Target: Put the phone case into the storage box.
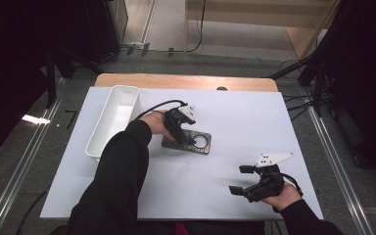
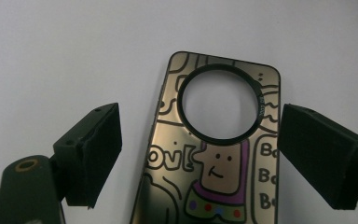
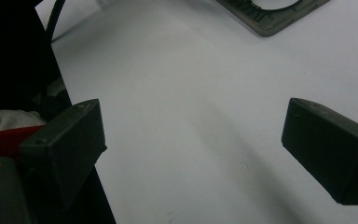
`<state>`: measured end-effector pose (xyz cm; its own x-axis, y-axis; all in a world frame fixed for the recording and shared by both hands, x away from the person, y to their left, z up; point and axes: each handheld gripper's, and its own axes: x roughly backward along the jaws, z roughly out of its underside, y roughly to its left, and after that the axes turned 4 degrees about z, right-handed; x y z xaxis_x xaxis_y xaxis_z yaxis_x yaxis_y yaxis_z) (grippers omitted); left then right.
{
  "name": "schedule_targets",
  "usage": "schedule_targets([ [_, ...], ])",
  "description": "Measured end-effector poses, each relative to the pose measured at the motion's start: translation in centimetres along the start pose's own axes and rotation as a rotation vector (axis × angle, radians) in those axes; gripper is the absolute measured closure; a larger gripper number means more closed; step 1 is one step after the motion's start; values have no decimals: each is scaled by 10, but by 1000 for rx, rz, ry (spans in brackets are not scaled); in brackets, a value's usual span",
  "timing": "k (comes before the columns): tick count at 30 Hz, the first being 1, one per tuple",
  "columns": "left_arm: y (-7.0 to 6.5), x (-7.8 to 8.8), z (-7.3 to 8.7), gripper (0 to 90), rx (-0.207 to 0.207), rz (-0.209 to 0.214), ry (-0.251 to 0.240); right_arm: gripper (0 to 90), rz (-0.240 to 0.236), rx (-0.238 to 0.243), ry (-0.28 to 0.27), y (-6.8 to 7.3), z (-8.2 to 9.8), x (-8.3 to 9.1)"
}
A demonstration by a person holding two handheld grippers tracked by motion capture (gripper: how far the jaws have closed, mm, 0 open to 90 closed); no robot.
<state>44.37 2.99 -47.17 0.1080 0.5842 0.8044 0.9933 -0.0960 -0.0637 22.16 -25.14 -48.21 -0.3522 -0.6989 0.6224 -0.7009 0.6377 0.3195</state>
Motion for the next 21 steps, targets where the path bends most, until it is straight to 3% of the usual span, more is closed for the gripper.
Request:
schedule_targets([
  [5, -2, -4, 2, 137, -19, 9, 62, 53, 0, 0, 0, 0, 0, 0],
  [11, -4, -7, 5, 138, -47, 5, 103, 53, 0, 1, 1, 0, 0, 0],
  [21, -5, -10, 6, 138, -81, 5, 126, 53, 0, 3, 4, 0, 0, 0],
])
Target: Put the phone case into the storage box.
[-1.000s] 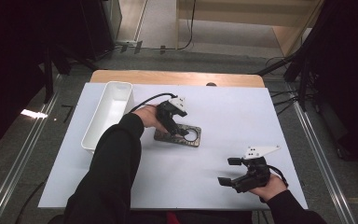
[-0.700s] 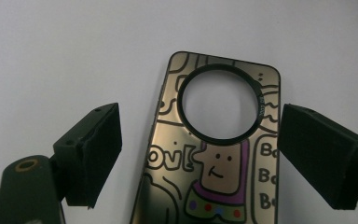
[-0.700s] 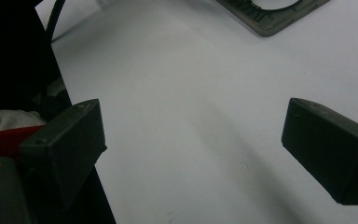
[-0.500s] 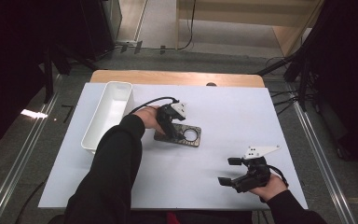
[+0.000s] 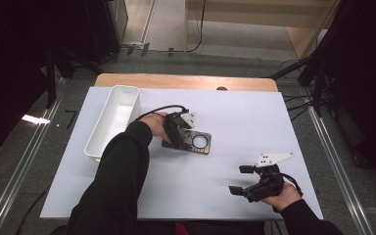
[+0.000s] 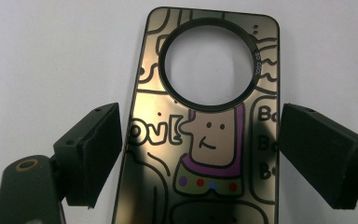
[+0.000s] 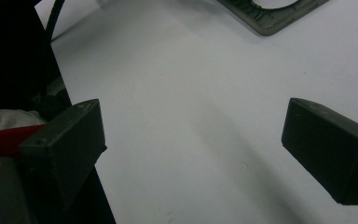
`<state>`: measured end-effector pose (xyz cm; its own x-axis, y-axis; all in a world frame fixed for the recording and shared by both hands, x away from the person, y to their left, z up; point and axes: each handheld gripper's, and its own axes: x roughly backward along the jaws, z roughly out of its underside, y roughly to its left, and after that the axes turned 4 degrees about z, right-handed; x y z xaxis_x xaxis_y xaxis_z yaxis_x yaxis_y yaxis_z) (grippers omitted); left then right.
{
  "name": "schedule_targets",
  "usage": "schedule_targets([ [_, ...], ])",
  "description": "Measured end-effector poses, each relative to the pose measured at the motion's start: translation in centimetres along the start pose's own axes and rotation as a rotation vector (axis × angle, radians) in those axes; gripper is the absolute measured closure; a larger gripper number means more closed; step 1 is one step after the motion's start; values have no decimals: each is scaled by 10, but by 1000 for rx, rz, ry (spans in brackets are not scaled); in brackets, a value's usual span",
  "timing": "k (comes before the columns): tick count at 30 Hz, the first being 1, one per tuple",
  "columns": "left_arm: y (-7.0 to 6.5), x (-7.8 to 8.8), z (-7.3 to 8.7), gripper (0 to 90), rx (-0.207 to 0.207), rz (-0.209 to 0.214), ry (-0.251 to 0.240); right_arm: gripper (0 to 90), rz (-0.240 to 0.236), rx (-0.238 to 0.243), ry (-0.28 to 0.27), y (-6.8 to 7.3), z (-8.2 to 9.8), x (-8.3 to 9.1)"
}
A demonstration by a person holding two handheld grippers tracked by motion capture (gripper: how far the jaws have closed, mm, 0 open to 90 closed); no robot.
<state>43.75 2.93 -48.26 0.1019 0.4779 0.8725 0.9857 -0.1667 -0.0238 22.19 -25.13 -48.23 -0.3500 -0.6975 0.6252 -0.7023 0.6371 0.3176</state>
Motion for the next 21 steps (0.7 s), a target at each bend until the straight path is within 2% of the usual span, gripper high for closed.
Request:
schedule_targets([
  [8, -2, -2, 0, 137, -8, 4, 4, 53, 0, 0, 0, 0, 0, 0],
  [13, -2, -5, -1, 129, -33, 1, -5, 53, -2, 0, 1, 0, 0, 0],
  [16, -1, -9, 0, 110, -20, 6, -6, 53, -2, 0, 2, 0, 0, 0],
  [21, -2, -14, 2, 97, -23, -3, -3, 53, -3, 1, 2, 0, 0, 0],
])
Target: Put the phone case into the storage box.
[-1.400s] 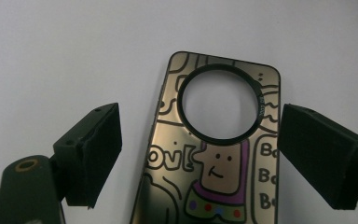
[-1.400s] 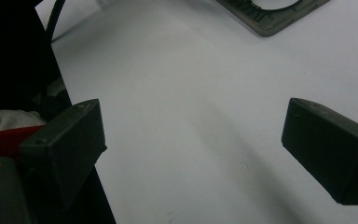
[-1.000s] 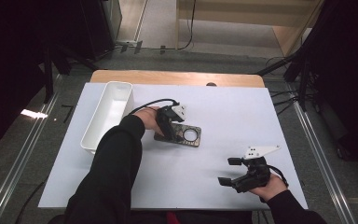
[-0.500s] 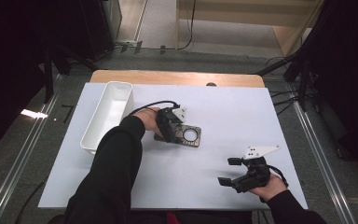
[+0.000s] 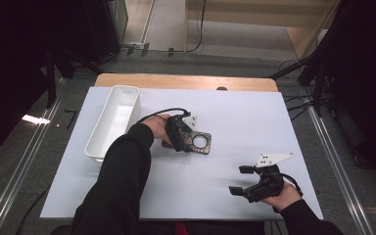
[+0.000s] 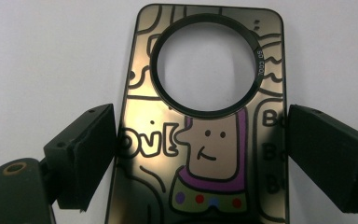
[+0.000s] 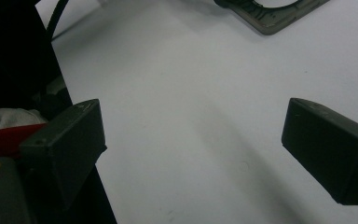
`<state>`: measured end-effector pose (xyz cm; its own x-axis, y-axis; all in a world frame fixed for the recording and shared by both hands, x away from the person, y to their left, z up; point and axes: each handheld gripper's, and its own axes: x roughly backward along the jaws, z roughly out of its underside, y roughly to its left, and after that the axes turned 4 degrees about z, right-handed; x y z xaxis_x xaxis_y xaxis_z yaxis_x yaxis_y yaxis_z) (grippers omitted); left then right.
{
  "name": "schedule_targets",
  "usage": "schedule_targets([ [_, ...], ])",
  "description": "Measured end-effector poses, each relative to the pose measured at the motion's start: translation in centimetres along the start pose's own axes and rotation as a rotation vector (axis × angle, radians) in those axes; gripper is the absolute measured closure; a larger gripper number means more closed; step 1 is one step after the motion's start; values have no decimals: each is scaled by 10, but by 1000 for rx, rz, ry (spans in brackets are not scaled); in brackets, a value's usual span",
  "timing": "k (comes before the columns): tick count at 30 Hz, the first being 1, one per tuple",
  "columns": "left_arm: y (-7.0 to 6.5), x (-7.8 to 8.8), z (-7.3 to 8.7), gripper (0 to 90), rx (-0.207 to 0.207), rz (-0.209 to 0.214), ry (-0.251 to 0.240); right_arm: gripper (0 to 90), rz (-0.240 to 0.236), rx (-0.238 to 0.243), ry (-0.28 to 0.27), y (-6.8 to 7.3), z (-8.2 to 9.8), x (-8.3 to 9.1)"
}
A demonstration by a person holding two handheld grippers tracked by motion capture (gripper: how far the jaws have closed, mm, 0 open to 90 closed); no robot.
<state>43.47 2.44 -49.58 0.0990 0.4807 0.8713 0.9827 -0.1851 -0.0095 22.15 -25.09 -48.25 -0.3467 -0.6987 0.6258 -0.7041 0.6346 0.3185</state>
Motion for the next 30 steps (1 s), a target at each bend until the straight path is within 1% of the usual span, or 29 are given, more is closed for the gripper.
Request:
schedule_targets([
  [2, 0, 0, 2, 97, 3, 2, -14, 53, 0, 0, 0, 0, 0, 0],
  [6, 2, 0, 3, 98, 1, 13, -13, 53, -1, -1, 4, 0, 0, 0],
  [7, 2, -1, 3, 97, 7, 17, -23, 53, -1, 0, 4, 0, 0, 0],
  [9, 3, -1, 4, 96, 16, 28, -21, 53, -2, 0, 5, 0, 0, 0],
  [11, 5, -2, 5, 95, 18, 35, -33, 53, -2, 0, 5, 0, 0, 0],
  [13, 5, -1, 6, 96, 16, 39, -34, 53, -2, 0, 6, 0, 0, 0],
  [18, 4, -2, 8, 95, 15, 32, -53, 53, -3, 3, 7, 0, 0, -1],
  [30, 4, -2, 8, 95, 26, 27, -49, 53, -2, 5, 11, 0, 0, -2],
])
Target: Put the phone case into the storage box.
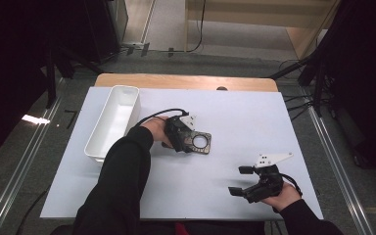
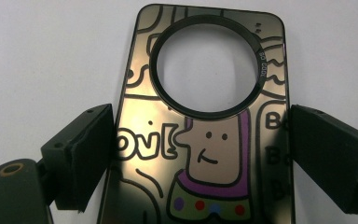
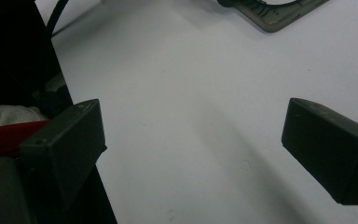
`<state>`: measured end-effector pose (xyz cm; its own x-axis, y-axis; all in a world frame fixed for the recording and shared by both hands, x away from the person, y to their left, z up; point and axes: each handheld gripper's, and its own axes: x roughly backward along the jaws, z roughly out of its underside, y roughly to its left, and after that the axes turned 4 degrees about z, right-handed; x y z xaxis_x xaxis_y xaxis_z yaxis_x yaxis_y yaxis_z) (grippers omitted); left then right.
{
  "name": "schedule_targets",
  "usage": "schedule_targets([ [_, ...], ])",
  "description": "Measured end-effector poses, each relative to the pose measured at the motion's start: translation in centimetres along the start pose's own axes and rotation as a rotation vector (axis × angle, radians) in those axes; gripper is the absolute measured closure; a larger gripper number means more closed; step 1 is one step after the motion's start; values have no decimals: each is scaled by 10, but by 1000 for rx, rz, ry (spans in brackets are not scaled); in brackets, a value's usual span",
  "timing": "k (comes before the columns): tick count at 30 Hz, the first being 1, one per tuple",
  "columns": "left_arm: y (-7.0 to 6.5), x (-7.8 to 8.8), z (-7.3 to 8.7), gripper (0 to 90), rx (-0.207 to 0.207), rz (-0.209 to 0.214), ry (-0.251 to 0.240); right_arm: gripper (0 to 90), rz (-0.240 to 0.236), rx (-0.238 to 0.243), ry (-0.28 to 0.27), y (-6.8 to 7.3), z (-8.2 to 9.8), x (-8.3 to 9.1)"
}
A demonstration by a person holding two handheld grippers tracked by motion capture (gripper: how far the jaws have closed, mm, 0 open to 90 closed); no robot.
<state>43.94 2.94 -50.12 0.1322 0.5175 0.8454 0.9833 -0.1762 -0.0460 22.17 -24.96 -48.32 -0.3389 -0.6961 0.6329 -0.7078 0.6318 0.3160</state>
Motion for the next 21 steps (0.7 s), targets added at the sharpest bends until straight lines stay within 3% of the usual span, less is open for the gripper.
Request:
schedule_targets([
  [15, -1, 0, -2, 106, 15, 7, -3, 53, -1, -2, -3, -1, 0, 0],
  [21, -2, 3, -8, 106, 31, 15, -29, 53, -2, 0, -2, -1, 0, 0],
])
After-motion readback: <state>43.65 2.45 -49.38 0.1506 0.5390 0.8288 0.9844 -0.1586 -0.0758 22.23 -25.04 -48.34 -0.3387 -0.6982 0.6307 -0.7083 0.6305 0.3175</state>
